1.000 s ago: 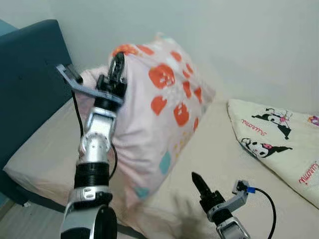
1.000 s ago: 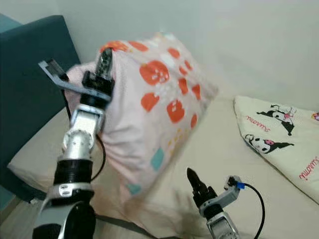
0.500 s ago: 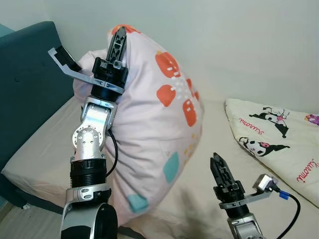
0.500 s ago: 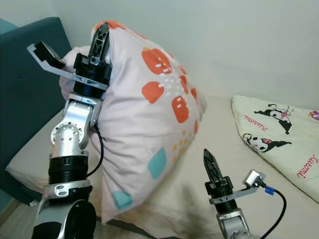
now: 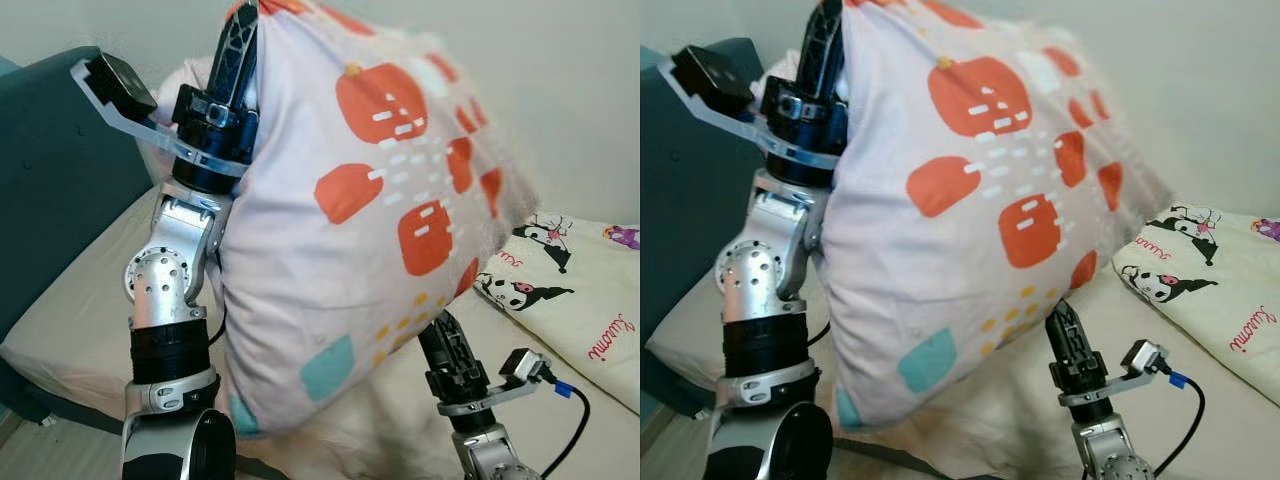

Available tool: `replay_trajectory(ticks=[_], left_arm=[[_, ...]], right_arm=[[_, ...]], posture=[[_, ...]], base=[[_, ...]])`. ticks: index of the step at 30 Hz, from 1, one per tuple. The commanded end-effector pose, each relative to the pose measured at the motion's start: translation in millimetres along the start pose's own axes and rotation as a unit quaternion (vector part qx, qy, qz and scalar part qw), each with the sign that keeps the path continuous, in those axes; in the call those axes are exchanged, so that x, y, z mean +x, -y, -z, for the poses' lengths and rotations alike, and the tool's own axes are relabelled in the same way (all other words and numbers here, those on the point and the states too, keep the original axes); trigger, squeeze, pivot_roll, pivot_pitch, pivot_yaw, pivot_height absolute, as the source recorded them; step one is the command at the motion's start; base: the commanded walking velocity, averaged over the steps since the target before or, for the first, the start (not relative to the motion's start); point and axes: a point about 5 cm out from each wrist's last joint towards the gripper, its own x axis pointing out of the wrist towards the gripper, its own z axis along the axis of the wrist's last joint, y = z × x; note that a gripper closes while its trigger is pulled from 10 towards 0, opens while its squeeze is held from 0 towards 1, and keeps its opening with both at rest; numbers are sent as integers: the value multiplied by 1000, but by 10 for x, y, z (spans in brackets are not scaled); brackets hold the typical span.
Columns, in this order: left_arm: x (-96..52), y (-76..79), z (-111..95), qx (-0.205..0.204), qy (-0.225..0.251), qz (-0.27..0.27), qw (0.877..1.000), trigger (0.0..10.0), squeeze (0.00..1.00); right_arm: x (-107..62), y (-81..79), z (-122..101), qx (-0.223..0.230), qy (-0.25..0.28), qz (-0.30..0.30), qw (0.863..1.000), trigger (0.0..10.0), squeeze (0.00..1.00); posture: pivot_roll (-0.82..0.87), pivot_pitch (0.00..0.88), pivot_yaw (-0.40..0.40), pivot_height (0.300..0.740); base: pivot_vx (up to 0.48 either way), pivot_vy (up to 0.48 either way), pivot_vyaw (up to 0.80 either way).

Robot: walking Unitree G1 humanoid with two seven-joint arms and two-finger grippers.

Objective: Clean up the room

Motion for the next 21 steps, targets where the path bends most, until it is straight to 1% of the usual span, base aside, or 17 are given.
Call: replay_trajectory(ticks=[1, 2, 3, 4, 5, 6, 7, 8, 9, 10, 11, 13, 17, 19, 20, 21], left_arm=[[57, 179, -89, 2, 16, 61, 998, 10000, 0], [47, 182, -89, 1, 13, 59, 998, 10000, 0], [47, 182, -89, 1, 13, 59, 998, 10000, 0], [39, 182, -89, 0, 11, 57, 998, 10000, 0], [27, 177, -88, -2, 11, 52, 999, 10000, 0], [27, 177, -88, -2, 11, 52, 999, 10000, 0], [19, 172, -88, -3, 11, 49, 999, 10000, 0], [11, 164, -86, -5, 10, 47, 999, 10000, 0], [11, 164, -86, -5, 10, 47, 999, 10000, 0], [4, 157, -83, -7, 9, 45, 999, 10000, 0], [4, 157, -83, -7, 9, 45, 999, 10000, 0], [-6, 145, -73, -14, 6, 45, 999, 10000, 0], [-9, 138, -70, -18, 5, 47, 999, 10000, 0], [-5, 140, -61, -24, 4, 52, 998, 10000, 0], [-5, 140, -61, -24, 4, 52, 998, 10000, 0], [-4, 145, -52, -25, 2, 55, 998, 10000, 0]], right_arm=[[52, -52, 56, 11, -17, -29, 999, 10000, 0], [81, -109, 51, 10, -24, -53, 998, 10000, 0], [81, -109, 51, 10, -24, -53, 998, 10000, 0], [100, -150, 46, 9, -29, -70, 997, 10000, 0], [135, -229, 39, 5, -40, -99, 994, 10000, 0], [135, -229, 39, 5, -40, -99, 994, 10000, 0], [157, -282, 36, 3, -49, -118, 992, 10000, 0], [187, -357, 49, -4, -69, -142, 987, 10000, 0], [187, -357, 49, -4, -69, -142, 987, 10000, 0], [208, -429, 64, -12, -89, -165, 982, 10000, 0], [208, -429, 64, -12, -89, -165, 982, 10000, 0], [256, -560, 53, -33, -114, -198, 973, 10000, 0], [289, -614, 18, -44, -116, -211, 970, 10000, 0], [334, -638, -45, -53, -103, -215, 970, 10000, 0], [334, -638, -45, -53, -103, -215, 970, 10000, 0], [371, -652, -61, -57, -95, -219, 969, 10000, 0]], posture=[[37, 0, 2, 740], [35, 0, 3, 740], [35, 0, 3, 740], [35, 0, 3, 740], [31, 0, 7, 740], [31, 0, 7, 740], [29, 0, 7, 740], [23, 0, 12, 740], [23, 0, 12, 740], [22, 0, 13, 740], [22, 0, 13, 740], [15, 0, 17, 740], [13, 0, 19, 740], [15, 0, 17, 740], [15, 0, 17, 740], [18, 0, 17, 740]], base=[[0, 0, 0], [0, 0, 0], [0, 0, 0], [0, 0, 0], [0, 0, 0], [0, 0, 0], [0, 0, 0], [0, 0, 0], [0, 0, 0], [0, 0, 0], [0, 0, 0], [0, 0, 0], [0, 0, 0], [0, 0, 0], [0, 0, 0], [0, 0, 0]])
